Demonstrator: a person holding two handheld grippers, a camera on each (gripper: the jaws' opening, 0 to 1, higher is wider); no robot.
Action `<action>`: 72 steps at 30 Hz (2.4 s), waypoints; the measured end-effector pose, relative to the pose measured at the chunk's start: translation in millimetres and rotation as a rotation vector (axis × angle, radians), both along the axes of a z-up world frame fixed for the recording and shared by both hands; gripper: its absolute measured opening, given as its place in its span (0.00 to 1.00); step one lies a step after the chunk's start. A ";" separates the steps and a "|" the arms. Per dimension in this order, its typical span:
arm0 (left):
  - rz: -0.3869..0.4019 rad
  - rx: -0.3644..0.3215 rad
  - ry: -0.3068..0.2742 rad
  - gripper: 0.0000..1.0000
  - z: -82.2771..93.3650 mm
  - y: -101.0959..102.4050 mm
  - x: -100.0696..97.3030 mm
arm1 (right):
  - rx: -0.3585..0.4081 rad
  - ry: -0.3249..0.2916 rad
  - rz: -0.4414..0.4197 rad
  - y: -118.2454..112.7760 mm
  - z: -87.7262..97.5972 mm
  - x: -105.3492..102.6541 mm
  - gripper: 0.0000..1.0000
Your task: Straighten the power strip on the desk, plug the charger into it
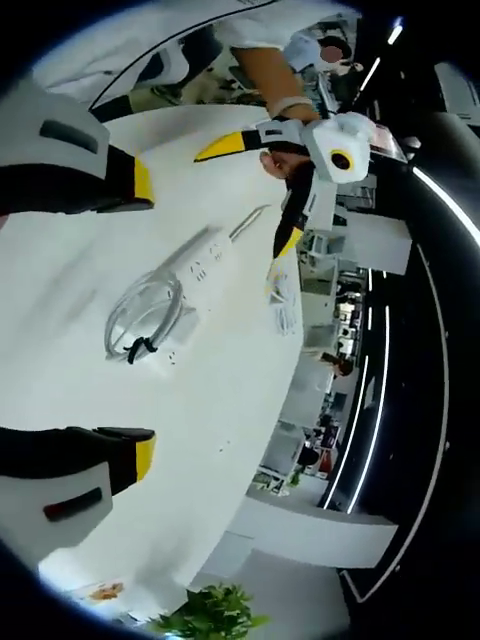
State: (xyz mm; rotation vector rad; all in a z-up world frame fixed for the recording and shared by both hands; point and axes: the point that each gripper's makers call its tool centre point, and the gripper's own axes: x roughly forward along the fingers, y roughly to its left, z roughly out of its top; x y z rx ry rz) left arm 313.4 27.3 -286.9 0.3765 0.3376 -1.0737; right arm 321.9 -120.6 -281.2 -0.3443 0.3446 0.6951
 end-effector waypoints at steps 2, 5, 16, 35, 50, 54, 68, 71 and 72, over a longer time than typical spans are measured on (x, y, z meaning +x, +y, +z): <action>0.073 0.018 0.032 0.96 -1.7 11.3 -4.7 | 0.004 0.002 -0.007 -2.2 -0.1 -2.1 0.87; 0.128 0.037 0.100 0.96 -7.1 22.6 -15.9 | 0.011 0.005 -0.025 -7.8 -0.1 -6.3 0.89; 0.278 -0.023 0.161 0.96 -9.1 50.5 -41.8 | 0.006 -0.004 -0.037 -17.6 -3.4 -24.6 0.91; 0.451 0.022 0.331 0.94 -29.4 94.4 -121.2 | -0.021 -0.043 -0.115 -44.5 4.9 -70.4 0.88; 0.396 -0.035 0.323 0.90 -1.3 87.2 -170.0 | -0.016 -0.071 -0.172 -53.2 16.9 -114.7 0.89; 0.389 -0.037 0.319 0.90 3.7 86.8 -180.2 | 0.004 -0.082 -0.179 -55.3 22.6 -121.7 0.89; 0.404 -0.006 0.290 0.90 16.7 86.7 -192.6 | 0.032 -0.078 -0.196 -56.9 14.2 -135.1 0.89; 0.411 -0.004 0.275 0.90 20.7 89.8 -193.7 | 0.046 -0.066 -0.198 -54.7 9.7 -133.1 0.89; 0.414 -0.007 0.275 0.90 21.5 90.7 -193.9 | 0.052 -0.064 -0.200 -54.1 9.1 -132.6 0.89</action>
